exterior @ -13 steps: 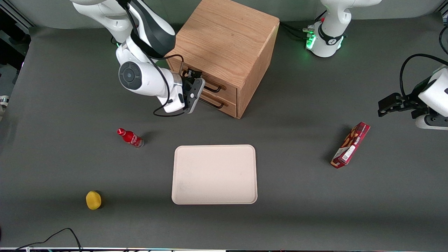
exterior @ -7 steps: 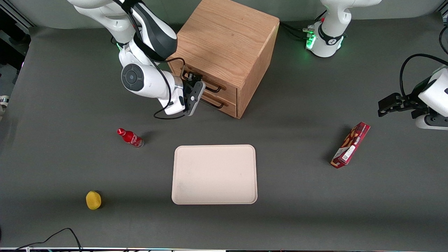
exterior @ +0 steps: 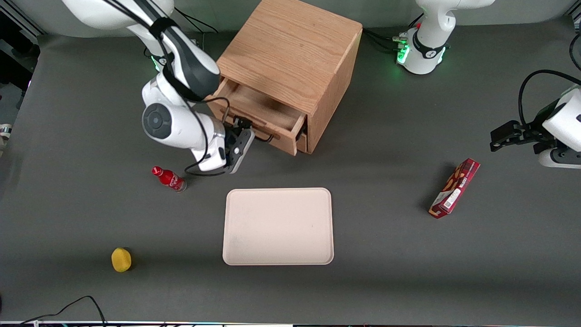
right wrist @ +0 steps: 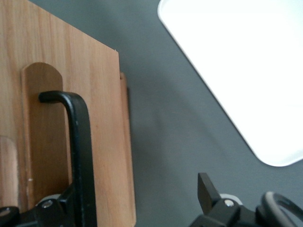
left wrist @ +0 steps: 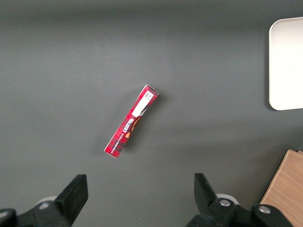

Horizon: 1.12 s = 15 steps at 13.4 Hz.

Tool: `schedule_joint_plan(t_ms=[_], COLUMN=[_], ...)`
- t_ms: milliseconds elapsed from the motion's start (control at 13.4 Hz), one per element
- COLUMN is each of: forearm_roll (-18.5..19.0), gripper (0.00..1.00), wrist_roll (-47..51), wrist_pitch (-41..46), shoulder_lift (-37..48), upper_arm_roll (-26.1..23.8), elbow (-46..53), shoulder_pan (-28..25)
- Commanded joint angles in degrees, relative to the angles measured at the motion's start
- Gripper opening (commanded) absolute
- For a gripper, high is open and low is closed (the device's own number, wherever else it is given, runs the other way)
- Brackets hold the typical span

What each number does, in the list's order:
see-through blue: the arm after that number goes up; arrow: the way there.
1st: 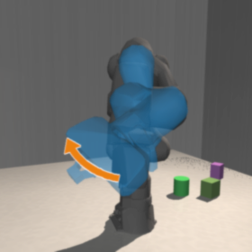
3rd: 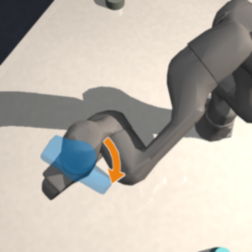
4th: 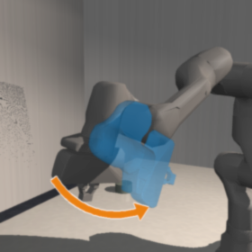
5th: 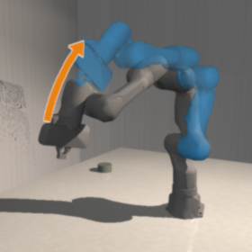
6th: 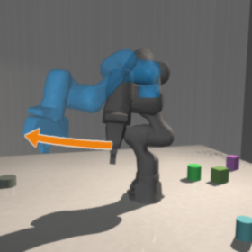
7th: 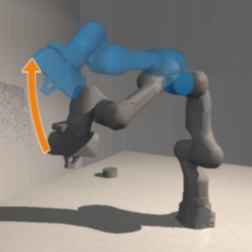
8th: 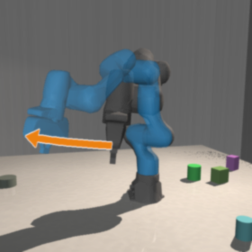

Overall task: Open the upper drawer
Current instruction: 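Pull the upper drawer outward from the cabinet with the right gripper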

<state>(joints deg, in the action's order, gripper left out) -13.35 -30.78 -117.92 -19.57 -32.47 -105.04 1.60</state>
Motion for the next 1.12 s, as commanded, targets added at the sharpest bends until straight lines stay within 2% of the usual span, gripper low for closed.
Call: schedule_joint_plan(t_ms=[0,299,598,748,1047], forearm_roll=[3.41,5.96,6.85,8.69,9.39], gripper=[1.00,1.00,1.00,1.00,1.00], wrist_roll=[0.54,-1.38,-4.11,-6.66,-10.44], wrist_pitch=[3.91,8.58,8.59,8.76,9.81], shoulder_lift=[-3.97,-7.50,-8.73,-10.39,-12.77], upper_arm_roll=[0.57,3.03,5.40,5.92,9.70], elbow=[6.66,14.24,16.09,18.63,23.11], shoulder_pan=[-0.11,-0.11,-0.37,0.07,-0.37])
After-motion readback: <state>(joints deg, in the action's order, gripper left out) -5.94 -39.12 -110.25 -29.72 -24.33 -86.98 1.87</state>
